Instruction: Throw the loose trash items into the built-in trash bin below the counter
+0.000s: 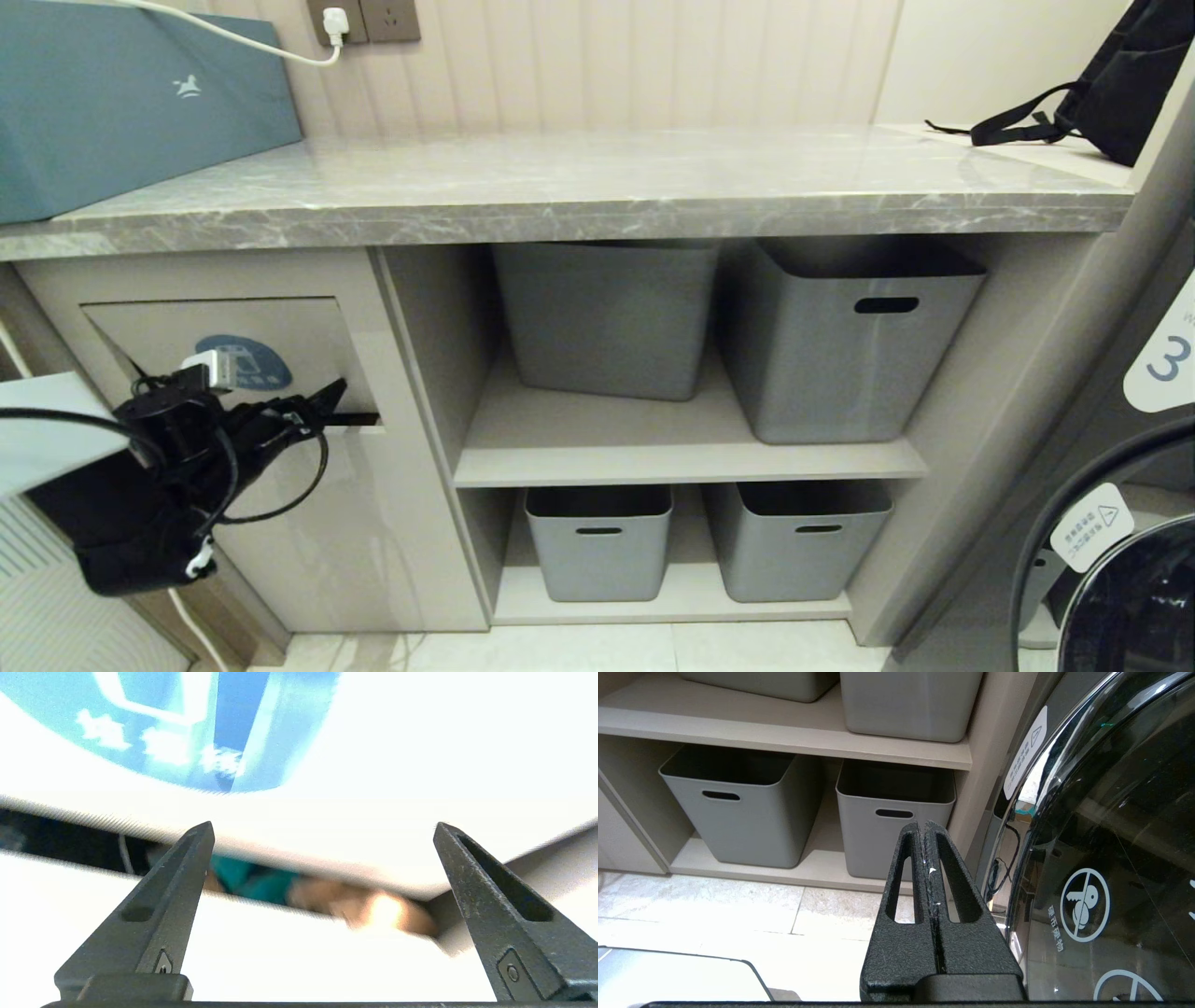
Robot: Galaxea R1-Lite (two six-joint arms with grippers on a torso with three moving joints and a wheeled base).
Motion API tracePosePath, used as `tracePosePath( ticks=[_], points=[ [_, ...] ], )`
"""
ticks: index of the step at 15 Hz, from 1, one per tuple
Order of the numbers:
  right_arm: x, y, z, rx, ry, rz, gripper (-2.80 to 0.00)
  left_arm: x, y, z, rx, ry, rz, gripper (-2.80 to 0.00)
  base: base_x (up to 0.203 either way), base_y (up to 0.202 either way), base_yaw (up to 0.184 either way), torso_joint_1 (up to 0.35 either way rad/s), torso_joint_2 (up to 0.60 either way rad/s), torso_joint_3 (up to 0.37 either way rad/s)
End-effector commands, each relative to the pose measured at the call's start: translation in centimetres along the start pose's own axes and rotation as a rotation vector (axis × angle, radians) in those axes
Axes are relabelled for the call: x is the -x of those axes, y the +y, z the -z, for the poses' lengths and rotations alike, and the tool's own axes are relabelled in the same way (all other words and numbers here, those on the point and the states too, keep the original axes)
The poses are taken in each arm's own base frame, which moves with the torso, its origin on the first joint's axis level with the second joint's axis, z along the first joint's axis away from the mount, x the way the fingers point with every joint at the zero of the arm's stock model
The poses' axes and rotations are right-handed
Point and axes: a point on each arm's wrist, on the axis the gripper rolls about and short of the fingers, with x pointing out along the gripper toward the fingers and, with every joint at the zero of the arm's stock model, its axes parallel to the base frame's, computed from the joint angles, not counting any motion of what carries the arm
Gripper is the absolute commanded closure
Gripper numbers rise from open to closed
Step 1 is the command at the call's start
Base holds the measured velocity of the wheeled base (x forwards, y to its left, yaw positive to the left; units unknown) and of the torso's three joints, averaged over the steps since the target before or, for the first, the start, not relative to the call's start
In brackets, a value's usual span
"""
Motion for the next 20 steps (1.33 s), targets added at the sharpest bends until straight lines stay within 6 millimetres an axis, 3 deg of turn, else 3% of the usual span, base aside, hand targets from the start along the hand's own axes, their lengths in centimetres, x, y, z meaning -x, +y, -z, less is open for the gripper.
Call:
tracePosePath(
  ticks=[1, 6, 10, 12, 15, 20],
  points=[
    [0.0, 0.0, 0.0, 0.001, 0.003, -0.001, 0.0, 3.8, -1.5, -2.4, -0.005, -0.032, 0.025, 0.0, 0.0, 0.0, 0.0, 0.0, 0.0, 0.0],
    [0.0, 0.0, 0.0, -0.012, 0.003, -0.001, 0.0, 11.1, -5.1, -7.5, -0.045, -0.16, 0.139, 0.0, 0.0, 0.0, 0.0, 0.0, 0.0, 0.0],
    [0.0, 0.0, 0.0, -0.011, 0.002, -0.001, 0.0, 19.6, -8.2, -10.9, -0.095, -0.289, 0.23, 0.0, 0.0, 0.0, 0.0, 0.0, 0.0, 0.0],
    [0.0, 0.0, 0.1, -0.012, 0.004, -0.001, 0.0, 23.8, -9.1, -11.4, -0.101, -0.285, 0.242, 0.0, 0.0, 0.0, 0.0, 0.0, 0.0, 0.0],
    [0.0, 0.0, 0.1, -0.01, 0.003, -0.001, 0.0, 29.4, -9.1, -8.7, -0.102, -0.094, 0.195, 0.0, 0.0, 0.0, 0.0, 0.0, 0.0, 0.0],
    [0.0, 0.0, 0.1, -0.001, 0.003, -0.001, 0.0, 36.7, -7.4, -0.1, -0.18, 0.201, -0.063, 0.0, 0.0, 0.0, 0.0, 0.0, 0.0, 0.0]
  ],
)
